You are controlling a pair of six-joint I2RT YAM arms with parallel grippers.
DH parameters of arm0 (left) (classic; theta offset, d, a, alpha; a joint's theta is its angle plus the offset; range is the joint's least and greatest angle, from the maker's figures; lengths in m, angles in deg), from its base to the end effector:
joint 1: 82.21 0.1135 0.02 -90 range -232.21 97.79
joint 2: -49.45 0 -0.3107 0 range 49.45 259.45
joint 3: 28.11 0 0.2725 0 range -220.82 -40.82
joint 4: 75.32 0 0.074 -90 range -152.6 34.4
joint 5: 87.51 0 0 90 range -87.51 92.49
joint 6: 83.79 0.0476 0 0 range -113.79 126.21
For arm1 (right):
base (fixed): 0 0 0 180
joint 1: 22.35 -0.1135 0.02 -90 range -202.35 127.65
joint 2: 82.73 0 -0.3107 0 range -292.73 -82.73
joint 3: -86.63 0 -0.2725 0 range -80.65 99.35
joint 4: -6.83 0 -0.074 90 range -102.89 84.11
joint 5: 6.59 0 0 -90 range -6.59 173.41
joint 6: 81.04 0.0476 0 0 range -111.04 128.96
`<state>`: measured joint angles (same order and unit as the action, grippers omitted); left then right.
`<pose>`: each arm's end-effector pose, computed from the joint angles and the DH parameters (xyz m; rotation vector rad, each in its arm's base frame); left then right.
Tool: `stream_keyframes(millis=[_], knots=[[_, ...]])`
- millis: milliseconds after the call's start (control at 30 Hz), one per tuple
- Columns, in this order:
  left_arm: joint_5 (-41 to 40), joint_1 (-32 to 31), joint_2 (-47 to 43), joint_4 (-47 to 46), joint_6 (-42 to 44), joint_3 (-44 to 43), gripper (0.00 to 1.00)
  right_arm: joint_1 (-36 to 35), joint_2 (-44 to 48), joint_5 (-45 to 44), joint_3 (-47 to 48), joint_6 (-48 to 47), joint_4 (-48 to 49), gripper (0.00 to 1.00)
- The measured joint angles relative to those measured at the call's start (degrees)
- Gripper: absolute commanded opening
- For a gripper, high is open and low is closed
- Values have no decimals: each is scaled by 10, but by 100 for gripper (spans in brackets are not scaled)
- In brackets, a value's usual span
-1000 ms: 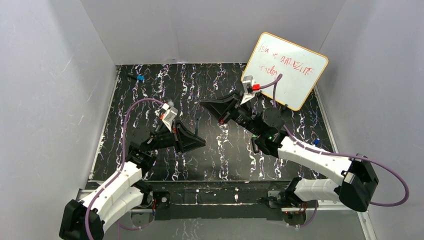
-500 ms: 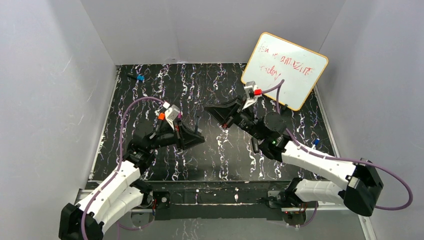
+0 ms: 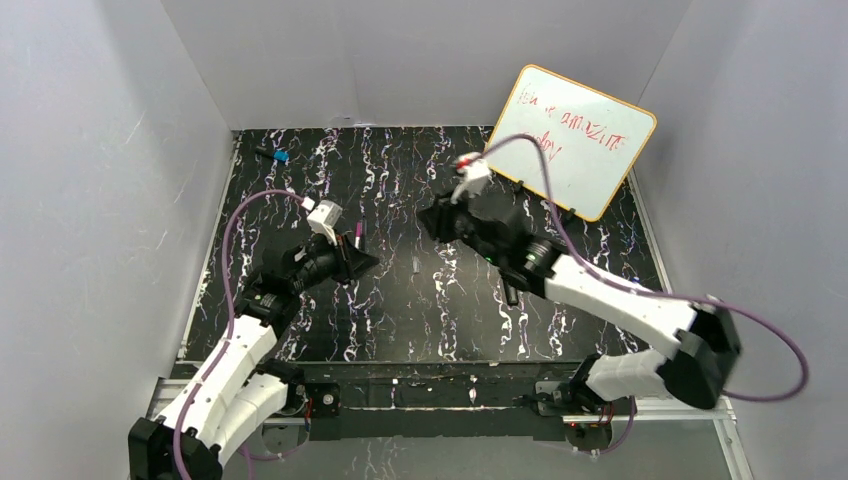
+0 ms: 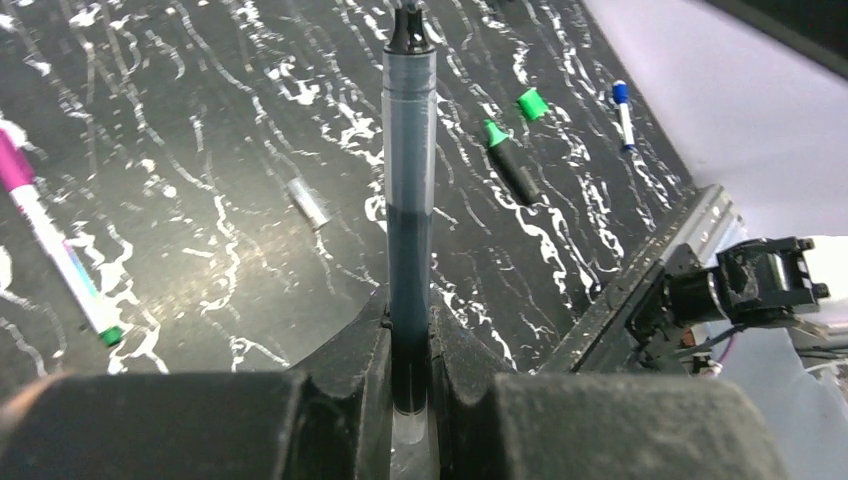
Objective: Insert the pens into the pen caps
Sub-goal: Pick up the pen cap from the center of the board.
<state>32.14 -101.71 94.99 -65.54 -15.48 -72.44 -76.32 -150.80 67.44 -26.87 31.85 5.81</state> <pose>0.1694 -0.0850 0.3075 0.3581 1.8061 -0.9675 0.1847 0.2317 0.3888 -0.2304 1.6596 0.8041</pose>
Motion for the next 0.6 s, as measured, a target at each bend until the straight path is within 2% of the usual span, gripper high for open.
stream_keyframes(millis=[67, 133, 233, 267, 300, 600], knots=[[-3, 16, 4, 27, 14, -9, 0, 0, -78, 4, 74, -15, -72, 55], [-3, 38, 9, 56, 29, -22, 0, 3, -137, 16, 121, -28, -129, 59], [-4, 59, 10, 73, 38, -26, 0, 12, -222, 53, 179, -37, -221, 56], [-5, 67, 15, 84, 42, -26, 0, 24, -288, 74, 219, -36, -273, 55], [-5, 67, 17, 87, 43, -26, 0, 31, -313, 82, 236, -29, -307, 54], [5, 69, 36, 90, 46, -26, 0, 55, -471, 86, 410, 19, -442, 53]])
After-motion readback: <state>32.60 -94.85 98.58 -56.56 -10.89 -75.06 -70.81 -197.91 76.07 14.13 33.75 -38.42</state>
